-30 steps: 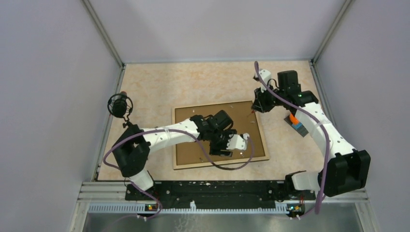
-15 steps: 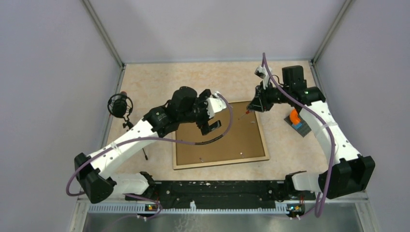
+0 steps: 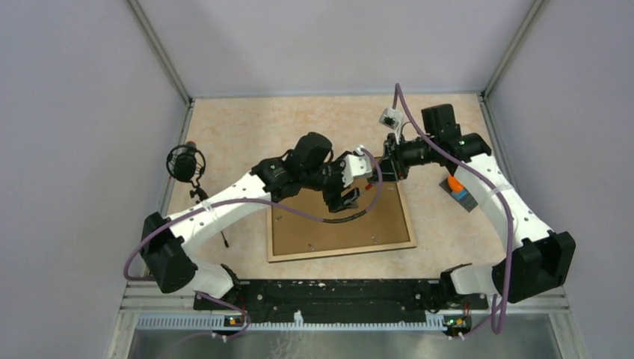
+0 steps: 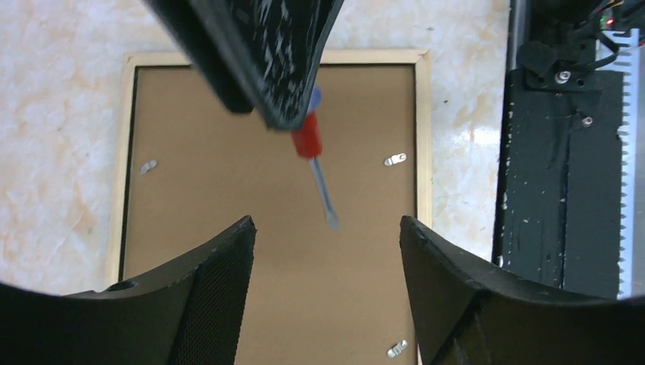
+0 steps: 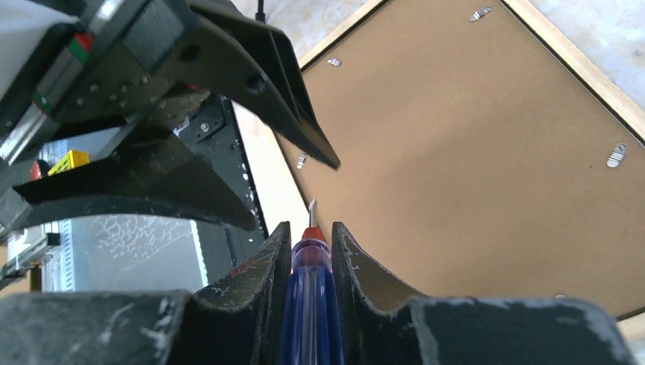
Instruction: Take the photo out of the frame
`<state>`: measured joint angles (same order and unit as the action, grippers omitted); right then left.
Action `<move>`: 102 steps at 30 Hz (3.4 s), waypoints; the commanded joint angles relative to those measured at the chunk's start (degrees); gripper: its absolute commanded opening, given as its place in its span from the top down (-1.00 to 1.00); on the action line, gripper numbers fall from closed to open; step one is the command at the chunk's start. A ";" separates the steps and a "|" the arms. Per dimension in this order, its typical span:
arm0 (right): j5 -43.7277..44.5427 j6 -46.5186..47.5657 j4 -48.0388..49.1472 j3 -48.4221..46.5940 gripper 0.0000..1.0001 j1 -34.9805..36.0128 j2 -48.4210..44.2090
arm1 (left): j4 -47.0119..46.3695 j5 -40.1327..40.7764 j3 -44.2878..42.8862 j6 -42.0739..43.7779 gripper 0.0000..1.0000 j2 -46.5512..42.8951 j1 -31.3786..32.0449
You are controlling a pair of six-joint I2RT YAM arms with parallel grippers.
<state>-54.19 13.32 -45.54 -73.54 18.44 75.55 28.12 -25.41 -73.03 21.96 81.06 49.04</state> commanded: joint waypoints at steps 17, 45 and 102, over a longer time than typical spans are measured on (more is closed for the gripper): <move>-3.10 -2.70 3.29 0.28 1.00 1.47 0.90 | -5.75 -4.74 -5.22 -6.42 0.59 7.30 2.47; 3.67 -7.28 13.34 7.15 -0.41 -15.36 -1.22 | -3.43 16.62 -2.63 -14.09 1.00 13.67 -19.35; 5.06 -2.64 18.38 17.86 -0.42 -15.55 -3.28 | -3.47 33.88 -10.73 -15.98 0.31 39.30 -43.94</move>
<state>-47.79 9.41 -28.91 -55.86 3.46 73.97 22.72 11.00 -83.57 7.14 117.93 5.43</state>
